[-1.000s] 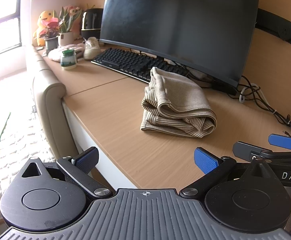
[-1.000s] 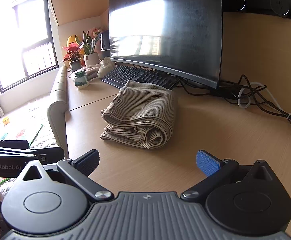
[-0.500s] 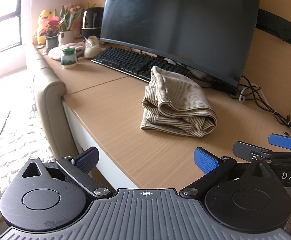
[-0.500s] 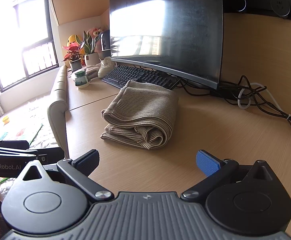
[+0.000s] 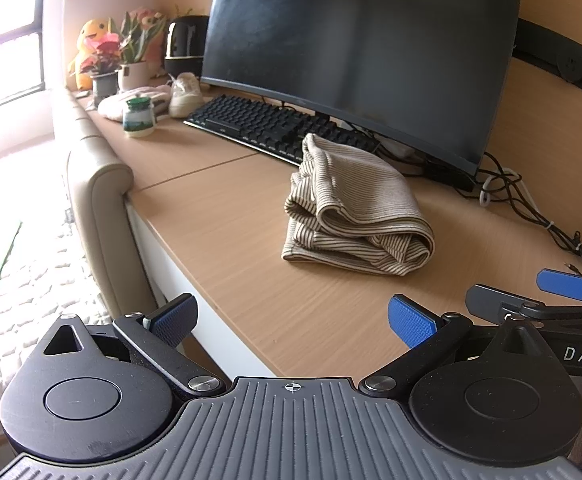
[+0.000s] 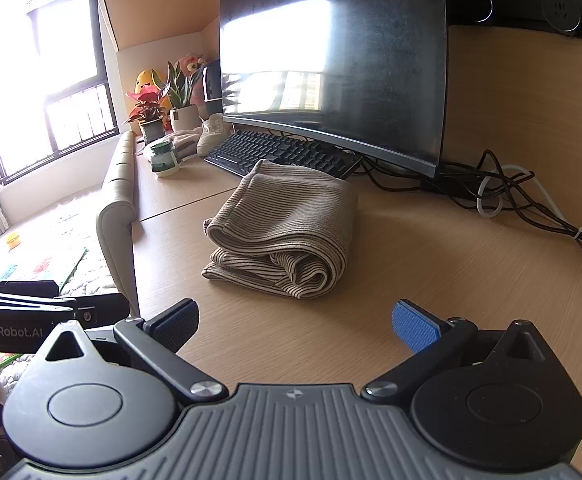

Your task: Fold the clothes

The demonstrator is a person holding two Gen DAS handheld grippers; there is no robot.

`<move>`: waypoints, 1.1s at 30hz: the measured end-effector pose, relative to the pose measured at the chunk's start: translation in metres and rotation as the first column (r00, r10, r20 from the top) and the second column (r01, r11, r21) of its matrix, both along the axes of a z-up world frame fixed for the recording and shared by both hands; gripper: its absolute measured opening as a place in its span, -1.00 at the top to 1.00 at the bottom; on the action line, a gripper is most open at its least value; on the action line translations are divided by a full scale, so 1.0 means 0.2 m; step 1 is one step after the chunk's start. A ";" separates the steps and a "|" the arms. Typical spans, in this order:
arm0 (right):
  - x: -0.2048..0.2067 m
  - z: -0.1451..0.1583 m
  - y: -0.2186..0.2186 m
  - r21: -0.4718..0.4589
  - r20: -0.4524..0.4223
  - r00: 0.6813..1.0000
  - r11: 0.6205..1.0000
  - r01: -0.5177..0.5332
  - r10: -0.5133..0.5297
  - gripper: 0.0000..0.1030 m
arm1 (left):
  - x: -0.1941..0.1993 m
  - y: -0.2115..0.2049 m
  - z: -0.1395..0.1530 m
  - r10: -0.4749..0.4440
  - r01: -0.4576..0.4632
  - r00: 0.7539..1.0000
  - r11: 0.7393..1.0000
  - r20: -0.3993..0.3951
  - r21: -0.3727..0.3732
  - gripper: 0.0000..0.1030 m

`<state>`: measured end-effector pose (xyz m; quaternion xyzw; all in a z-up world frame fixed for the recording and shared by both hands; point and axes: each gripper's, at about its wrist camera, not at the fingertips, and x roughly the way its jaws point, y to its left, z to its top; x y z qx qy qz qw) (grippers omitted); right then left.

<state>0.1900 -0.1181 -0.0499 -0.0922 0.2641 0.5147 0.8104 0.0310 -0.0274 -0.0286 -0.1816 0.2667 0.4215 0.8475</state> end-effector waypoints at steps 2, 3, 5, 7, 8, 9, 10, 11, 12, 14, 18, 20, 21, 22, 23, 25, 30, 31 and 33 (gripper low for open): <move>0.00 0.00 0.00 -0.001 0.000 1.000 1.000 0.000 0.000 -1.00 | 0.00 0.00 0.00 0.001 -0.001 1.000 1.000 0.000 -0.004 -1.00; 0.00 0.00 0.00 -0.001 0.000 1.000 1.000 -0.001 0.001 -1.00 | 0.00 0.00 0.00 0.001 -0.001 1.000 1.000 0.001 -0.006 -1.00; 0.00 0.00 0.00 -0.002 -0.001 1.000 1.000 -0.002 0.002 -1.00 | 0.00 0.00 0.00 0.002 -0.002 1.000 1.000 0.000 -0.008 -1.00; 0.00 0.00 0.00 -0.002 -0.001 1.000 1.000 -0.003 0.003 -1.00 | 0.00 0.00 0.00 0.004 -0.004 1.000 1.000 0.000 -0.008 -1.00; 0.00 0.00 0.00 -0.002 -0.001 1.000 1.000 -0.003 0.003 -1.00 | -0.01 0.00 0.00 0.005 -0.005 1.000 1.000 0.000 -0.008 -1.00; 0.00 0.00 0.00 -0.002 -0.002 1.000 1.000 -0.003 0.003 -1.00 | -0.01 -0.01 0.00 0.005 -0.005 1.000 1.000 -0.001 -0.008 -1.00; 0.00 0.00 0.00 -0.002 -0.002 1.000 1.000 -0.003 0.003 -1.00 | -0.01 -0.01 0.00 0.005 -0.005 1.000 1.000 -0.001 -0.008 -1.00; 0.00 0.00 0.00 -0.003 -0.002 1.000 1.000 -0.003 0.003 -1.00 | -0.01 -0.01 0.00 0.005 -0.005 1.000 1.000 -0.001 -0.007 -1.00; 0.00 0.00 0.00 -0.003 -0.001 1.000 1.000 -0.003 0.003 -1.00 | 0.00 -0.01 0.00 0.005 -0.005 1.000 1.000 -0.002 -0.006 -1.00; 0.00 0.00 0.00 -0.003 -0.002 1.000 1.000 -0.003 0.003 -1.00 | 0.00 -0.01 0.00 0.005 -0.005 1.000 1.000 -0.003 -0.004 -1.00; 0.00 -0.01 0.00 -0.003 -0.003 1.000 1.000 -0.004 0.004 -1.00 | 0.00 -0.01 0.00 0.007 -0.007 1.000 1.000 -0.008 0.001 -1.00; 0.00 -0.01 0.00 -0.004 -0.002 1.000 1.000 -0.004 0.004 -1.00 | -0.01 -0.01 0.00 0.008 -0.008 1.000 1.000 -0.008 -0.001 -1.00; 0.00 0.00 0.00 -0.004 -0.002 1.000 1.000 -0.003 0.003 -1.00 | -0.01 -0.01 0.00 0.008 -0.008 1.000 1.000 -0.009 -0.001 -1.00; 0.00 0.00 0.00 -0.004 -0.001 1.000 1.000 -0.003 0.003 -1.00 | -0.01 -0.01 0.00 0.007 -0.007 1.000 1.000 -0.009 -0.001 -1.00; 0.00 0.00 0.00 -0.004 -0.001 1.000 1.000 -0.003 0.003 -1.00 | -0.01 -0.01 0.00 0.007 -0.007 1.000 1.000 -0.009 -0.002 -1.00; 0.00 -0.01 0.00 -0.004 -0.001 1.000 1.000 -0.002 0.002 -1.00 | 0.00 -0.01 0.00 0.008 -0.008 1.000 1.000 -0.010 -0.002 -1.00; 0.00 -0.01 0.00 -0.007 -0.004 1.000 1.000 -0.004 0.004 -1.00 | 0.00 -0.01 0.00 0.009 -0.009 1.000 1.000 -0.010 -0.004 -1.00; 0.00 -0.01 0.01 -0.007 -0.004 1.000 1.000 -0.004 0.004 -1.00 | 0.00 -0.01 0.00 0.008 -0.008 1.000 1.000 -0.011 -0.004 -1.00; 0.00 -0.01 0.01 -0.006 -0.001 1.000 1.000 -0.001 0.001 -1.00 | 0.00 -0.01 0.00 0.006 -0.006 1.000 1.000 -0.012 -0.005 -1.00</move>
